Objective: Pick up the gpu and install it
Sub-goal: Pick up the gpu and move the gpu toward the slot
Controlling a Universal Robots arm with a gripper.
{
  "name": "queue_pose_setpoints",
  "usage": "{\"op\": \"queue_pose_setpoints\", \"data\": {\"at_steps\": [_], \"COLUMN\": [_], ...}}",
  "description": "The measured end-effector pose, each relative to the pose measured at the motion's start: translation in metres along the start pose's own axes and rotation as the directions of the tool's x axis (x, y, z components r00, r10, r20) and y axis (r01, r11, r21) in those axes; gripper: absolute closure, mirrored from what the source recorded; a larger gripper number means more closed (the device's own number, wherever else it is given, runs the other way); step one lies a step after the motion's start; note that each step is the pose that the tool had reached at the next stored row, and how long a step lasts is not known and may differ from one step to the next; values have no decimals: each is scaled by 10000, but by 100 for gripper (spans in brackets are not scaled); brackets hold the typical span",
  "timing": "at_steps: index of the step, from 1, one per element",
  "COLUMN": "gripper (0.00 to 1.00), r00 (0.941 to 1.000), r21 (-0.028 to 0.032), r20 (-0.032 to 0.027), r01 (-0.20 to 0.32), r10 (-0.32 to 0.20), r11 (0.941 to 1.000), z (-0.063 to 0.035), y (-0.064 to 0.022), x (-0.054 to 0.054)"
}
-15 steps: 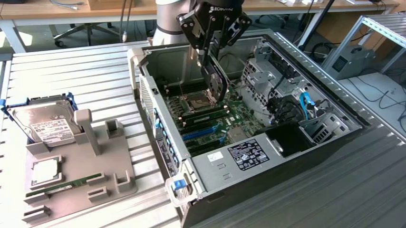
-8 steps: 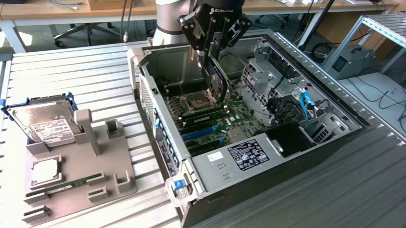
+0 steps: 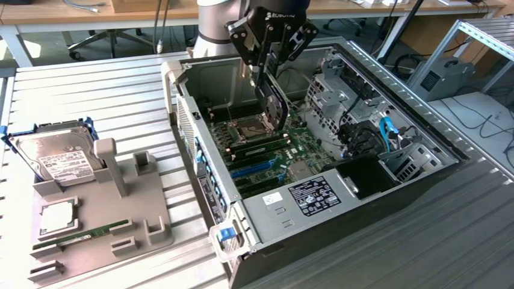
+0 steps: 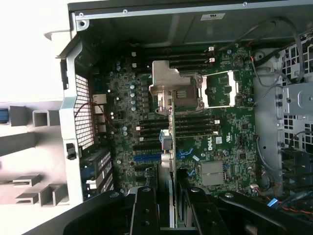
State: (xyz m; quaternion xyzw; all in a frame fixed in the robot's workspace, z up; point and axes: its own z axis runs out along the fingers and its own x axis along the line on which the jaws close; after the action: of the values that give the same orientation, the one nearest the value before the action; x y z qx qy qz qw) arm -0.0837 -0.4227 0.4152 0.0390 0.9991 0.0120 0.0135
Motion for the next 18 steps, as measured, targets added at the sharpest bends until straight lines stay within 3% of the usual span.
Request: {"op": "queue_pose_setpoints", "data": {"at_steps": [18], "gripper": [73], "r00": [10000], "r21": [24], "r20": [2], "r01": [1], "r10": [-1], "r11": [10000], "z": [47], "y": [0], "x": [-13]}}
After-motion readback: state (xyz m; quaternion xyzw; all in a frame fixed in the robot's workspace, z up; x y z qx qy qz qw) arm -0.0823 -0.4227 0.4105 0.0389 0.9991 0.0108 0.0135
